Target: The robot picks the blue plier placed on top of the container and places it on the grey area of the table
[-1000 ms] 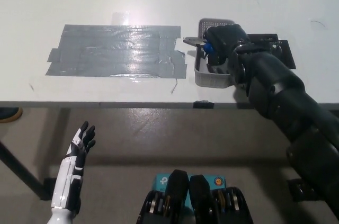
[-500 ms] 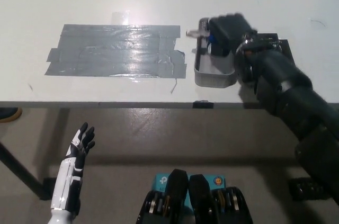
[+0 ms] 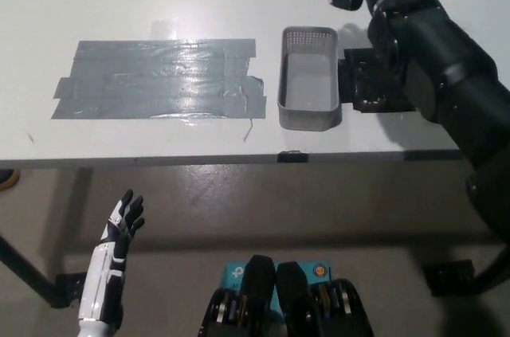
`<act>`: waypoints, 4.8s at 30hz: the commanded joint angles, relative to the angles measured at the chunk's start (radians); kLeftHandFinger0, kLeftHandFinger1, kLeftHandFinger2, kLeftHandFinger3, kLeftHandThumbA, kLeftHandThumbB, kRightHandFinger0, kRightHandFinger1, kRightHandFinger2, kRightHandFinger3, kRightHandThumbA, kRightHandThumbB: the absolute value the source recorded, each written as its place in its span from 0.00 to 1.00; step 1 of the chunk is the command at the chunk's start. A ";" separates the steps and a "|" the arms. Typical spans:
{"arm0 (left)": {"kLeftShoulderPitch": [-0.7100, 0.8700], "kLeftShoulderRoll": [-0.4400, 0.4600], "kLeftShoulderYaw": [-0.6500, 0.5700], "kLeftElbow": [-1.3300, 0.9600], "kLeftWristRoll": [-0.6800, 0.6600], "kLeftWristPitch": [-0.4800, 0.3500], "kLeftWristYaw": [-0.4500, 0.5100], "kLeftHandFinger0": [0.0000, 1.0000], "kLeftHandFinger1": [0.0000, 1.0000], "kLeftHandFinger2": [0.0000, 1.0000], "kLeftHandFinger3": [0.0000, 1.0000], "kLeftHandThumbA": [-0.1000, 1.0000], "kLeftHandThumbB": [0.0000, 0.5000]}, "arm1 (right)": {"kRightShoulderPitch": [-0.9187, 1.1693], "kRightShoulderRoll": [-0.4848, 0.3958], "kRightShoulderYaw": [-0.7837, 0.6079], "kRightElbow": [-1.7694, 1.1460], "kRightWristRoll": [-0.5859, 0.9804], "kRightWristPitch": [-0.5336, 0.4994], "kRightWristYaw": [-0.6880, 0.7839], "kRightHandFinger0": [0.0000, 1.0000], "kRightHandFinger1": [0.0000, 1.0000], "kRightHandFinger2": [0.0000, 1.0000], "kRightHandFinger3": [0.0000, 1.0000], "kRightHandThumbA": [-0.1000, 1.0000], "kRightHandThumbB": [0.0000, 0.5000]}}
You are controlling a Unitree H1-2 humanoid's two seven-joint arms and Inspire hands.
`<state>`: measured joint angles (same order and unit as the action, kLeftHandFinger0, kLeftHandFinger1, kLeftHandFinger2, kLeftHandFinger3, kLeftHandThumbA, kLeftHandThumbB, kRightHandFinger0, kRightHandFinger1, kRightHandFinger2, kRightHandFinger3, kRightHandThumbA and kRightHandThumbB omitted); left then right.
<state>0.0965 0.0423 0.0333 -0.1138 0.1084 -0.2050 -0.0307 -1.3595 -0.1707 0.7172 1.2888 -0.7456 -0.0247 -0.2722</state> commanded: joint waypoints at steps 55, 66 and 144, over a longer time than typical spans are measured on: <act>0.051 -0.007 -0.041 -0.066 -0.005 -0.019 -0.009 1.00 1.00 1.00 1.00 1.00 0.00 | 0.025 0.385 -0.023 0.125 -0.011 0.041 0.111 1.00 1.00 1.00 1.00 0.59 0.58; 0.056 0.003 -0.046 -0.076 0.005 -0.009 -0.004 1.00 1.00 1.00 1.00 1.00 0.00 | -0.036 0.334 -0.070 0.081 0.012 -0.036 -0.059 1.00 1.00 1.00 1.00 0.67 0.47; 0.021 0.044 -0.029 -0.036 -0.024 0.004 -0.005 1.00 1.00 1.00 1.00 1.00 0.00 | 1.391 0.046 -0.565 -1.342 0.460 -0.162 0.103 1.00 1.00 1.00 1.00 0.70 0.11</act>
<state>0.1159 0.0773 0.0068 -0.1152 0.0910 -0.1630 -0.0342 0.0433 -0.1306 0.1637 -0.0452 -0.3318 -0.1394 -0.2028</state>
